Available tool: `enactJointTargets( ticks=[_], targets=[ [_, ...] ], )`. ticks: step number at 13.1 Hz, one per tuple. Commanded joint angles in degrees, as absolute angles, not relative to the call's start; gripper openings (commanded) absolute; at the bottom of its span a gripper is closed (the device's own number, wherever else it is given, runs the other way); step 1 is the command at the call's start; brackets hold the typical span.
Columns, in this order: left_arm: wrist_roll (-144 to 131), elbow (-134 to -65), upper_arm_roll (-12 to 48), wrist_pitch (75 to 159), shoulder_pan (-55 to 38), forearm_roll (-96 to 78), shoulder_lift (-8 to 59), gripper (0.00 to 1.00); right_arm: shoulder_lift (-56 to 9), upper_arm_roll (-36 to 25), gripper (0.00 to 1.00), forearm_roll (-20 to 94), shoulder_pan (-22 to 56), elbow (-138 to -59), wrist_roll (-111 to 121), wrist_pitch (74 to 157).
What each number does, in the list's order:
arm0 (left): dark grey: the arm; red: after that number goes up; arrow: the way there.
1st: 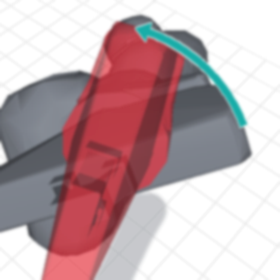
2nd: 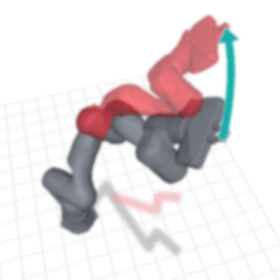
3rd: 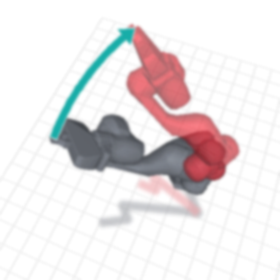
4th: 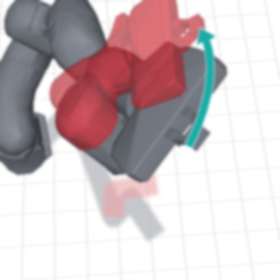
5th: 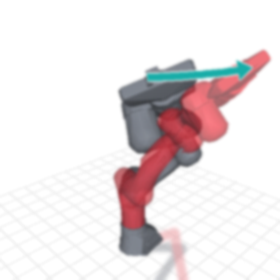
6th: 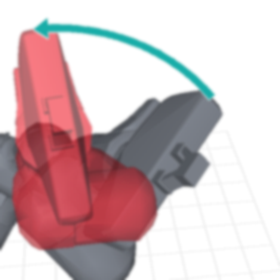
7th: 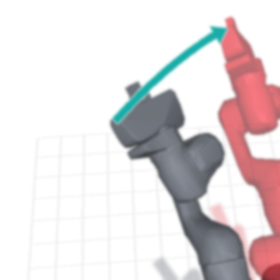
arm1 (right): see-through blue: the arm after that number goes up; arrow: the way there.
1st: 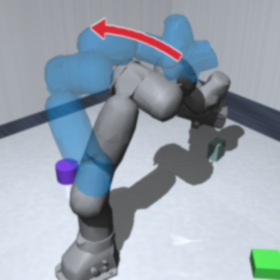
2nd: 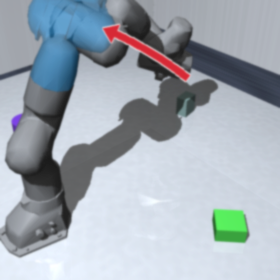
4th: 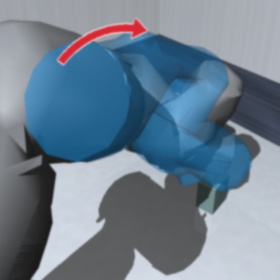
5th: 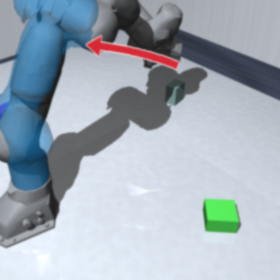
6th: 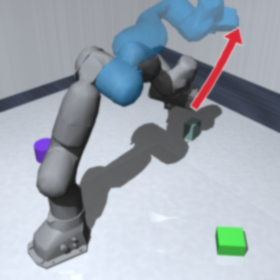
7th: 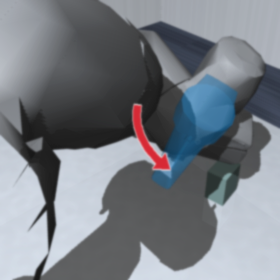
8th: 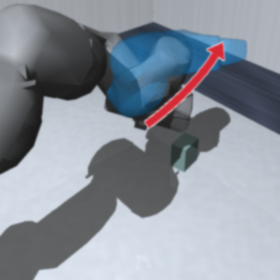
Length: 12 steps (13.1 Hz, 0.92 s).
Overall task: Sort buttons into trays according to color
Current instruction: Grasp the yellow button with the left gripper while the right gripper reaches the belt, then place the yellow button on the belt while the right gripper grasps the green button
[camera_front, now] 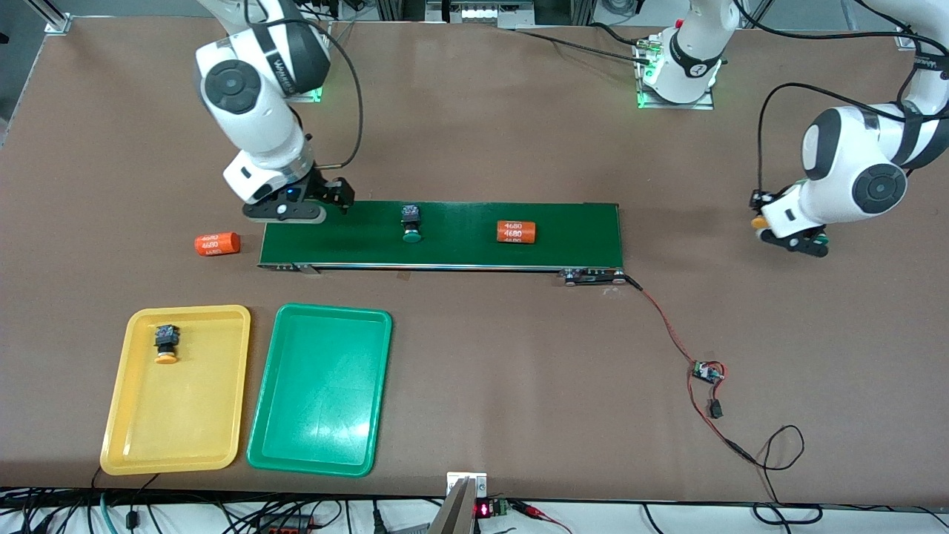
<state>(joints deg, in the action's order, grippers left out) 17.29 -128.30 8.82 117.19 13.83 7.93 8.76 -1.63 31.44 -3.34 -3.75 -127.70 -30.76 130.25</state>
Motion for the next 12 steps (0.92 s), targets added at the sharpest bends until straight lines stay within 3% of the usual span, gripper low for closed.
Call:
enactJointTargets(
  ticks=[1,5,12],
  targets=[
    [17.93,-124.11,14.21,113.99,12.66,0.46,9.23,0.17,0.97,35.14,1.0,-2.29,-4.31,-130.34,-34.79,132.53],
    [6.64,-121.22,23.8,115.05,10.04,-8.95,11.24,0.17,-0.78,38.32,1.0,-2.29,-3.35,-130.78,-41.47,135.34],
    [-6.42,-118.48,27.24,126.72,3.52,-13.42,19.77,0.18,-8.96,38.15,1.0,-3.69,-1.14,-131.13,-47.02,142.64]
  ],
)
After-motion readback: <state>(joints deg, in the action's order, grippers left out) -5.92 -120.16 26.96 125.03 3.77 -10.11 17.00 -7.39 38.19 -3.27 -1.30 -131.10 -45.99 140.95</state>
